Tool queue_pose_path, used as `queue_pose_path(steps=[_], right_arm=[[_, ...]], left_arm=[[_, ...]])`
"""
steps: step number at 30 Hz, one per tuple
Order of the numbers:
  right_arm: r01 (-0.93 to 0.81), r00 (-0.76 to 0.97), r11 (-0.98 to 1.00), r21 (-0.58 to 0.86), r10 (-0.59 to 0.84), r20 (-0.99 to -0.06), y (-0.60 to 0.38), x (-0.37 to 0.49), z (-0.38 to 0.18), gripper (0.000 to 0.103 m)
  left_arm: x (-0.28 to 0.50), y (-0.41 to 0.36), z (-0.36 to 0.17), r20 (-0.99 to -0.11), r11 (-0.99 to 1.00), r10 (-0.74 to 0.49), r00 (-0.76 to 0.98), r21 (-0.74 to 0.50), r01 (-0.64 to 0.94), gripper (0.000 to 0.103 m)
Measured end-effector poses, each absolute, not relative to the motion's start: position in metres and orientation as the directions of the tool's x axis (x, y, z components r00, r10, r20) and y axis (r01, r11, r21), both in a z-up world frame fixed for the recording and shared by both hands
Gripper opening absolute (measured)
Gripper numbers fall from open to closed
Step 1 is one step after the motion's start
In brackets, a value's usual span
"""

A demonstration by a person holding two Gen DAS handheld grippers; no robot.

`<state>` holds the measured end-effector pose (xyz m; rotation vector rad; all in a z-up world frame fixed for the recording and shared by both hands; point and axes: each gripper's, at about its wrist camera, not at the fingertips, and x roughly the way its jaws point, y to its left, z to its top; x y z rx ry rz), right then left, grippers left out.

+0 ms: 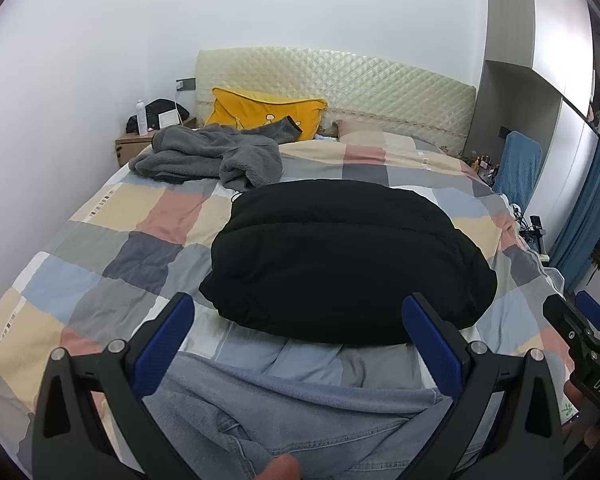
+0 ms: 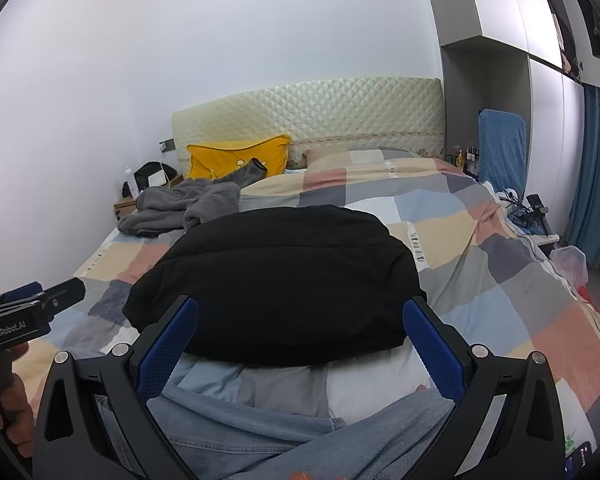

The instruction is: Fold large clothes

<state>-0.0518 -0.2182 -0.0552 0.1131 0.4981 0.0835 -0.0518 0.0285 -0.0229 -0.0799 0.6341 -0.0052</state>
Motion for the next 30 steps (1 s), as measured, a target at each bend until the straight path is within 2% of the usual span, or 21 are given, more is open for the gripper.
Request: queue_pose_path(steps=[30], right_arm=[[-0.037,0.885,0.994,0.101,0.079,-0.458,-0.211,-0.052,-0.051,0.103]], left_arm=[[-0.058,0.039,-0.021,-0.576,0.997,-0.002,0.817,-0.062,-0.041,0.103]])
